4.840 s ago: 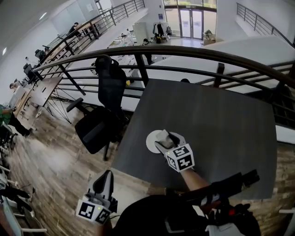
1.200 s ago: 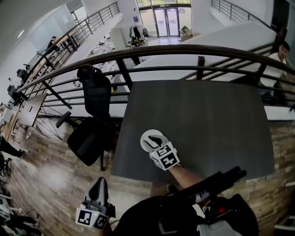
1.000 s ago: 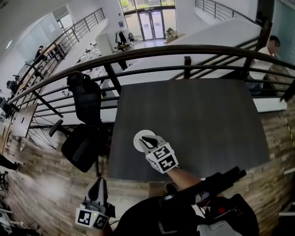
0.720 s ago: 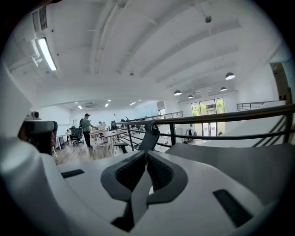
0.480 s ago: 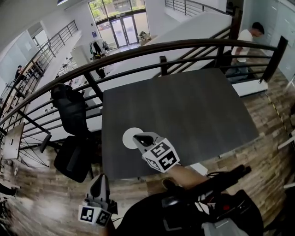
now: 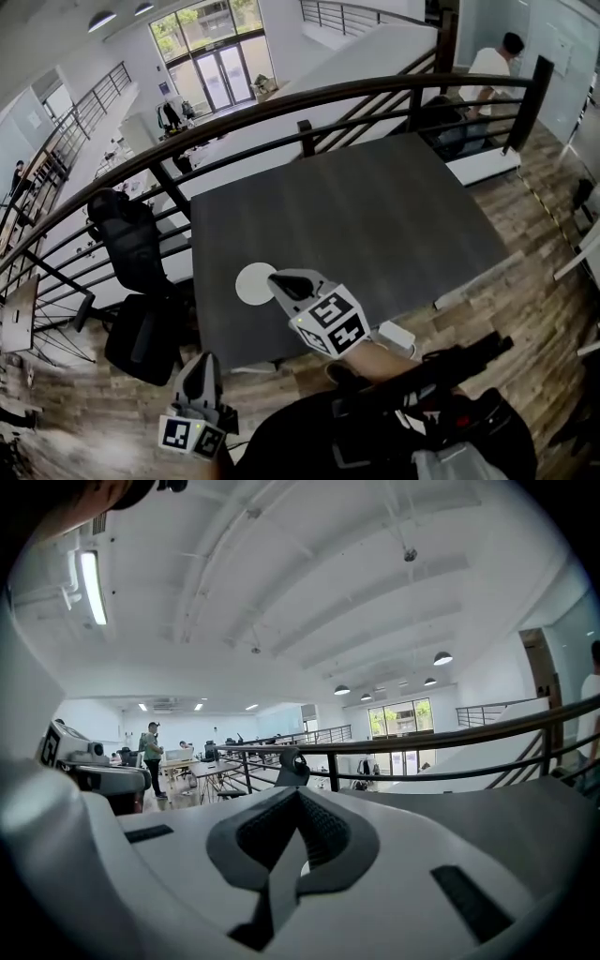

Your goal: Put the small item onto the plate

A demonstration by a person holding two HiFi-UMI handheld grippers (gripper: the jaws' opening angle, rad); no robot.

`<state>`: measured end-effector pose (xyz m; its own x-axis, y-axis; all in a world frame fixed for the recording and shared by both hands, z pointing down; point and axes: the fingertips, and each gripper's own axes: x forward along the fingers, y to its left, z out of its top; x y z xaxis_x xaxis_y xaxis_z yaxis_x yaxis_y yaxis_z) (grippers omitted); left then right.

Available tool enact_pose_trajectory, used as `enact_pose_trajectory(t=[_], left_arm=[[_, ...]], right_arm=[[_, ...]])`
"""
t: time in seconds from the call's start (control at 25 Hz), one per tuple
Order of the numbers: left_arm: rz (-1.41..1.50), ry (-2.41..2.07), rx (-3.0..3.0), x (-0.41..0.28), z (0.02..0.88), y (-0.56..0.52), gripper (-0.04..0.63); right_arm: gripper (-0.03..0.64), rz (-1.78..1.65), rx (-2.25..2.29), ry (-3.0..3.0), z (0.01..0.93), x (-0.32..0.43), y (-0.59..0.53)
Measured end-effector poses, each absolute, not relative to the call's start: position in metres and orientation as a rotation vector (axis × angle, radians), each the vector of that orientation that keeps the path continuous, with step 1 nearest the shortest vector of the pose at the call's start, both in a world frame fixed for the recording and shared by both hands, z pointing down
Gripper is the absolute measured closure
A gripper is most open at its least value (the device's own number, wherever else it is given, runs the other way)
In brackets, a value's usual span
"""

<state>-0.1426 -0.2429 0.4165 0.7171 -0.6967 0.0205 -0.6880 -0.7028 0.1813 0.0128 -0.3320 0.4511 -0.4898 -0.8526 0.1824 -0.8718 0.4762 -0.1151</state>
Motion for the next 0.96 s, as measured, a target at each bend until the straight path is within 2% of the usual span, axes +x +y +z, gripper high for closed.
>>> enact_pose_trajectory(t=[0.96], left_arm=[[-0.053, -1.033, 2.744, -0.143, 0.412, -0.238, 0.591]], right_arm=[[0.615, 0.262, 1.689, -2.55, 0.441, 0.034, -0.314]])
